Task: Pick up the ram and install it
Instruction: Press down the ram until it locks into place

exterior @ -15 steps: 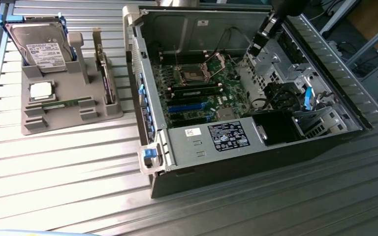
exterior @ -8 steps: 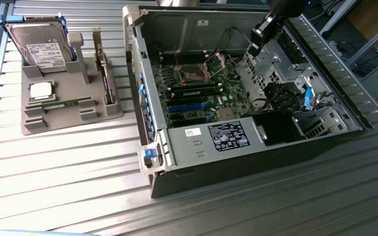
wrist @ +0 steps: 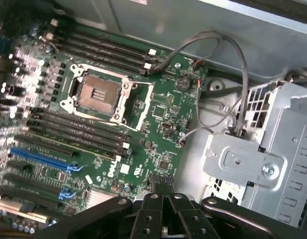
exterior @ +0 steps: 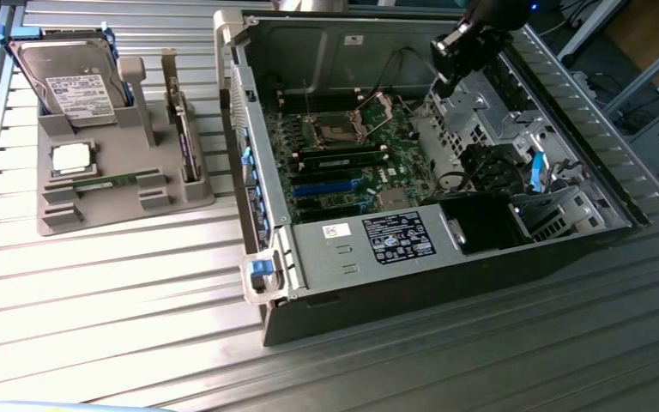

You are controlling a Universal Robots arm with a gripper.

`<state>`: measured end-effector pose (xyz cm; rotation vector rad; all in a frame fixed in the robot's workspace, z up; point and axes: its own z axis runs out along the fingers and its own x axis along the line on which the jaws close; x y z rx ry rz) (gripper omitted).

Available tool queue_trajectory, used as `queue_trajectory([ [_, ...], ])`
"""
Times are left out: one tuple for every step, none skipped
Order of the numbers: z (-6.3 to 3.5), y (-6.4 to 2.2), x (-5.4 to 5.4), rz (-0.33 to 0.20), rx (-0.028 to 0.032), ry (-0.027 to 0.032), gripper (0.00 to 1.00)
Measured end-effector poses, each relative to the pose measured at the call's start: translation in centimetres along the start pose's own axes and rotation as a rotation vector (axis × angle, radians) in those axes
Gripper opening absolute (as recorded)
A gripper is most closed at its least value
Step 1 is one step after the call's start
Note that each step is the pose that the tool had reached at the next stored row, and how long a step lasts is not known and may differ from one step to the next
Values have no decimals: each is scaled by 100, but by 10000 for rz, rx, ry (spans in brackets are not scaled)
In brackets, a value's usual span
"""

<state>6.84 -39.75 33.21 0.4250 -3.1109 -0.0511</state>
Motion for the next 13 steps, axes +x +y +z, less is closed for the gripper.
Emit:
queue_trajectory([
  [0, 0, 0, 346, 1, -12, 11],
  [0, 0, 0, 529, 2, -17, 11],
  [0, 0, 0, 649, 2, -21, 11],
  [0, 0, 0, 878, 3, -28, 11],
  [0, 0, 0, 1036, 3, -34, 11],
  [0, 0, 0, 1313, 5, -42, 11],
  [0, 0, 0, 1598, 6, -52, 11],
  [0, 0, 0, 1745, 6, -56, 11],
  [0, 0, 0, 1955, 7, -63, 11],
  [1, 0, 0, 2181, 8, -71, 11],
  [1, 0, 0, 2618, 8, -85, 11],
  [1, 0, 0, 2808, 13, -91, 11],
  [1, 0, 0, 2808, 16, -90, 11],
])
